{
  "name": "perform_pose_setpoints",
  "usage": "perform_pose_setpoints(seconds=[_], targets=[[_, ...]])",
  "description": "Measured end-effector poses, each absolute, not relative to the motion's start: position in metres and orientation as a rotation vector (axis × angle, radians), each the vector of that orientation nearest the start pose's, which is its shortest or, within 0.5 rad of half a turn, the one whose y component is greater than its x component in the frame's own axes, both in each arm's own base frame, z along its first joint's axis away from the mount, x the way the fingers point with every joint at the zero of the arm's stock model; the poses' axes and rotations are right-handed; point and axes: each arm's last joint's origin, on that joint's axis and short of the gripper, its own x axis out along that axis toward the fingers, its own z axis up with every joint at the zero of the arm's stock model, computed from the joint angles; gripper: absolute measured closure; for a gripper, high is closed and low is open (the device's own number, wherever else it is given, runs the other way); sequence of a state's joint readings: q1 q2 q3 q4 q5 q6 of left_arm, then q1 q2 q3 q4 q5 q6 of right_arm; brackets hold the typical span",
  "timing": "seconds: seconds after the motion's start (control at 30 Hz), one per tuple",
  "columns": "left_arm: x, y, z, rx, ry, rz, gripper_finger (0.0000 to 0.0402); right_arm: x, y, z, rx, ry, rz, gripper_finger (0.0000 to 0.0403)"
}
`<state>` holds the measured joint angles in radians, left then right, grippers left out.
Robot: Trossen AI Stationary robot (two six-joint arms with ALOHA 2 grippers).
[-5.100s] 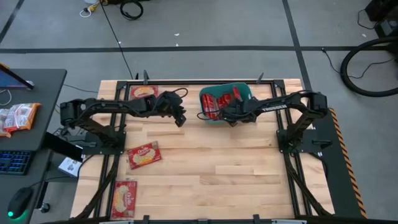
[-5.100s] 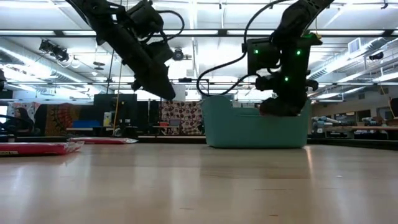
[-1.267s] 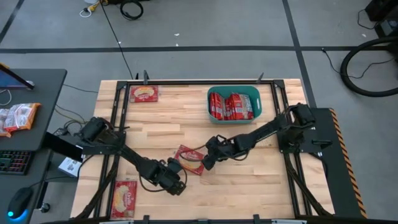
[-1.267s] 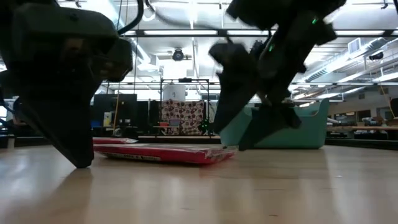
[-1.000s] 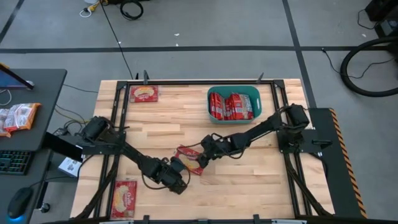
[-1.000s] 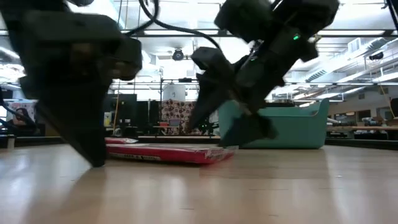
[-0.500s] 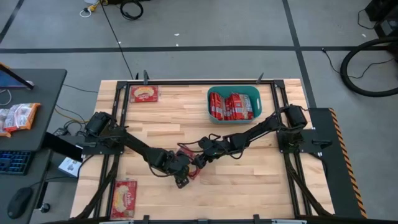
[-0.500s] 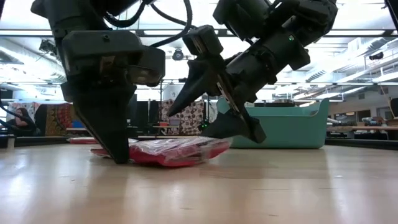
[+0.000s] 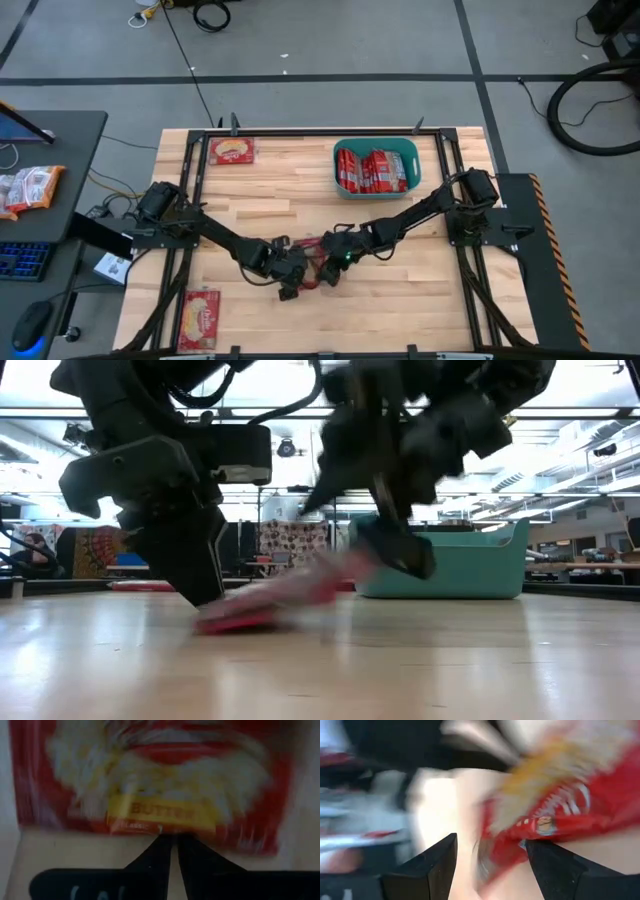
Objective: Sort popcorn bags into baskets
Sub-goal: Put the middle popcorn bag into the bin
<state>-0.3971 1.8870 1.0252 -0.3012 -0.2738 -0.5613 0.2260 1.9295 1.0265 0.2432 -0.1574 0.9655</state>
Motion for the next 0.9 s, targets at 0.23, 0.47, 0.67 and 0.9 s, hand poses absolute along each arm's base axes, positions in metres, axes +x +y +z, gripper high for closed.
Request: perform_pose_setpoints(seconds=[0.23,0.47,0.67,0.9], targets=[[0.322,-0.125,0.120,-0.088,1.067,0.194,0.0359,0.363,0.081,0.121,0.974,0.884,-0.346,0.0160],[0.324,-0.125,0.121,-0.093,1.050,0.196,0.0359,0.366,0.091,0.121,1.039,0.878,-0.260,0.0156],[0.328,-0.122,0.121,-0.047,1.026,0.165,0.0359,0.376,0.089,0.106,1.017,0.848,-0.172,0.0160],[0.331,-0.121,0.123,-0.041,1.000,0.157,0.0359,0.377,0.095,0.111,0.957,0.770,-0.176,0.0243]])
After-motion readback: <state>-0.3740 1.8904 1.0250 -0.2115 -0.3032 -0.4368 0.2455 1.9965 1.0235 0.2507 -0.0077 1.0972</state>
